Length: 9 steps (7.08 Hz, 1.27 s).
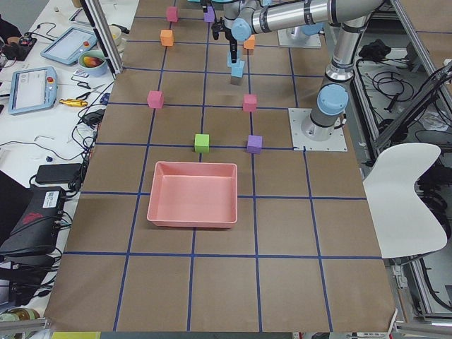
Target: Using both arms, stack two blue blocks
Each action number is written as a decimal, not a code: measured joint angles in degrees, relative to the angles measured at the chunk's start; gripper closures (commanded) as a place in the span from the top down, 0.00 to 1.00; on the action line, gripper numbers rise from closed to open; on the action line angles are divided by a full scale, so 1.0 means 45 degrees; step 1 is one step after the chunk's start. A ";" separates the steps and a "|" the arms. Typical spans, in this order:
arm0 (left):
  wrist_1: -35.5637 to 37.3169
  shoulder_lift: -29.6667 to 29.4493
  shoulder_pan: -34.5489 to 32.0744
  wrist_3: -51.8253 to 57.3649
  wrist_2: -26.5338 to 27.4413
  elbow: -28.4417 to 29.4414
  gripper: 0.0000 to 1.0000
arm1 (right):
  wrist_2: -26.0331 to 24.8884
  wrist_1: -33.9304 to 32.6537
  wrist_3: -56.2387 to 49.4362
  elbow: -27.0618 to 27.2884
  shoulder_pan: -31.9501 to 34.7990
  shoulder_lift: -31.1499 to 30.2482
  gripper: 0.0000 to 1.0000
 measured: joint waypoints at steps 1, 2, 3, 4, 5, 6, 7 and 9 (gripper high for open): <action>0.0248 -0.0202 -0.0295 -0.0422 -0.0027 -0.0012 0.00 | -0.0306 0.0337 -0.0122 -0.0122 -0.0418 -0.0213 1.00; 0.0666 -0.0454 -0.0454 -0.0739 -0.0042 -0.0006 0.00 | -0.0845 0.0564 -0.0161 -0.0193 -0.0636 -0.0403 1.00; 0.1133 -0.0711 -0.0564 -0.1044 -0.0053 -0.0001 0.00 | -0.1286 0.0682 -0.0189 -0.0181 -0.0721 -0.0703 1.00; 0.1393 -0.0920 -0.0706 -0.1209 -0.0059 -0.0008 0.00 | -0.1456 0.0831 -0.0220 -0.0128 -0.0715 -0.1025 1.00; 0.1512 -0.1110 -0.0918 -0.1316 -0.0052 -0.0012 0.00 | -0.1527 0.1141 -0.0283 -0.0093 -0.0721 -0.1284 1.00; 0.1559 -0.1273 -0.1110 -0.1388 -0.0041 -0.0019 0.00 | -0.1560 0.1435 -0.0456 -0.0073 -0.0726 -0.1511 1.00; 0.1574 -0.1375 -0.1225 -0.1430 -0.0035 -0.0023 0.00 | -0.1564 0.1584 -0.0732 -0.0067 -0.0720 -0.1695 1.00; 0.1581 -0.1444 -0.1325 -0.1451 -0.0032 -0.0016 0.00 | -0.1544 0.1667 -0.1565 -0.0079 -0.0647 -0.1840 1.00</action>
